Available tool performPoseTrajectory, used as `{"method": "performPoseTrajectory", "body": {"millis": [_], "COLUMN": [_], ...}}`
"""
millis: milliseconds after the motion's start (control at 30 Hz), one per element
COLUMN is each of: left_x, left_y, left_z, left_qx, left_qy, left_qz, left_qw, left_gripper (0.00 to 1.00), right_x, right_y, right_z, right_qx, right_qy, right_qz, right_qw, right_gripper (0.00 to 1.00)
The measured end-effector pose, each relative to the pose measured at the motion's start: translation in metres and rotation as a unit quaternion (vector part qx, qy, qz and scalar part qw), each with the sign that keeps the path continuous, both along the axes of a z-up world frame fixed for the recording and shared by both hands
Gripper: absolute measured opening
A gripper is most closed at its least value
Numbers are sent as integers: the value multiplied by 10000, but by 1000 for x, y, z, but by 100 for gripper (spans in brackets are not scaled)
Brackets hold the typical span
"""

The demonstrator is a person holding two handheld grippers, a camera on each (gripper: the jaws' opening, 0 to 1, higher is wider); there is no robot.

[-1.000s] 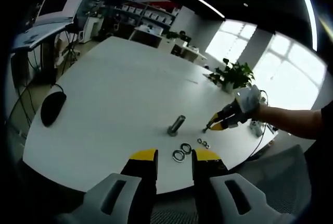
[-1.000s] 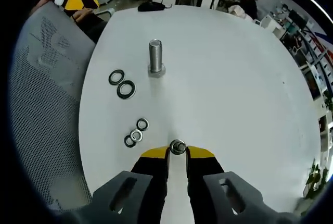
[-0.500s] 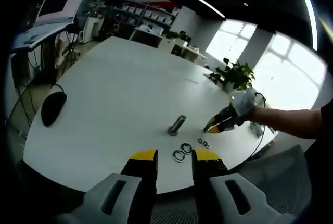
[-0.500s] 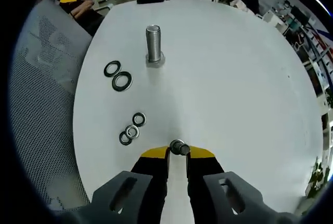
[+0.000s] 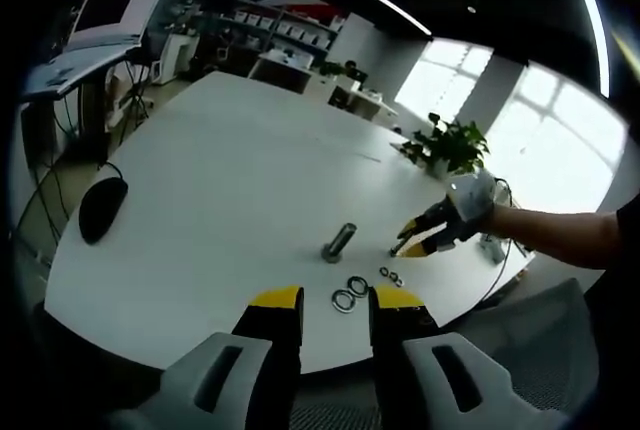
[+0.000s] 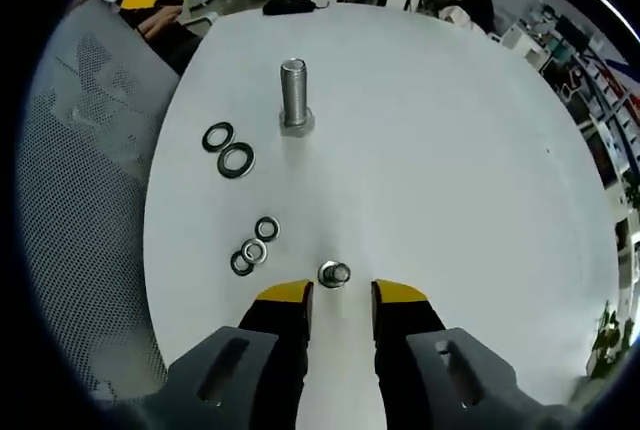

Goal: Place the washer onto the threaded stud by aligning its center hole with the stud, sliding it down to the base, and recovering from edge contact or off-axis alignment until the washer reaches the visible bottom stop.

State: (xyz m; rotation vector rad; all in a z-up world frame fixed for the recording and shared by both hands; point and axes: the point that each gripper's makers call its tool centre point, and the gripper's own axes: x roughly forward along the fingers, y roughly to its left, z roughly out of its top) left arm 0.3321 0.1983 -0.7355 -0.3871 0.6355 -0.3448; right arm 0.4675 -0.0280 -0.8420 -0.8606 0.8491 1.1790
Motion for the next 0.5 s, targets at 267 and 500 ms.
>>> {"method": "performPoseTrajectory", "body": {"millis": [267,500], "left_x": [0,0], "left_y": [0,0], "left_z": [0,-1], "left_qx": [-7,5], "left_qy": [-4,9], "left_qz": [19,-12], "left_qw": [10000,10000], "left_gripper": [24,24], "right_x": [-4,-4], "right_y": [5,14], "right_z": [25,51], "right_qx": [275,559], "right_qy": [-159,-341], "right_qz": [11,53], "right_qw": [9995,9978], "right_gripper": [30,31]}}
